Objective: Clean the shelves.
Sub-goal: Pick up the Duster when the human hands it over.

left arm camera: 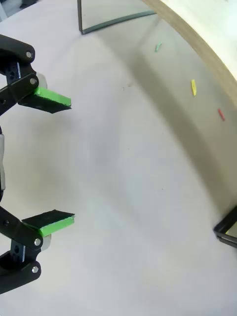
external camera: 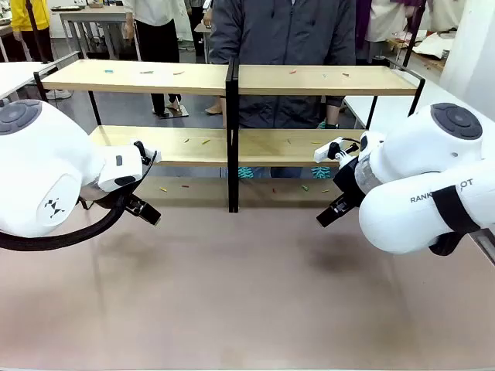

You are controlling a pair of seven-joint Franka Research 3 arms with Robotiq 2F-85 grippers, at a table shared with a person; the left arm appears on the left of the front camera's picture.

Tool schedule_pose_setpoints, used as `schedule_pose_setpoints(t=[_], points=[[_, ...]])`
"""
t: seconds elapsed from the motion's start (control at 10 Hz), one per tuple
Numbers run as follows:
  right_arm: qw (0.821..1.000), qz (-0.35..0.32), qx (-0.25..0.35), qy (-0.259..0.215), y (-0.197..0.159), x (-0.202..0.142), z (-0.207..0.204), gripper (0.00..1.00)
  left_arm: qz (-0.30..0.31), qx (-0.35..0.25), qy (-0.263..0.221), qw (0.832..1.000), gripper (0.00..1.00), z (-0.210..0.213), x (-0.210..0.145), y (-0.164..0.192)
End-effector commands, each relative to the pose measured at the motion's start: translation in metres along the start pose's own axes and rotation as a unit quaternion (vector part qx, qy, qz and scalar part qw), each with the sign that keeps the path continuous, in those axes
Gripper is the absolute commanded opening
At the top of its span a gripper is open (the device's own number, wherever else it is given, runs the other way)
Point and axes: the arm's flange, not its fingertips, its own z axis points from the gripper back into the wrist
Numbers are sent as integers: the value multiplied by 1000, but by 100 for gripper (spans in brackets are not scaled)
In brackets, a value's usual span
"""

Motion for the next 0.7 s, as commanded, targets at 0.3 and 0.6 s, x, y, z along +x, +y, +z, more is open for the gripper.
schedule_pose_setpoints(t=[0.3,0.6], points=[[1000,0,0,0,0,0,0,100,0,0,0,1000,100,0,0,0],[1000,0,0,0,0,0,0,100,0,0,0,1000,100,0,0,0]])
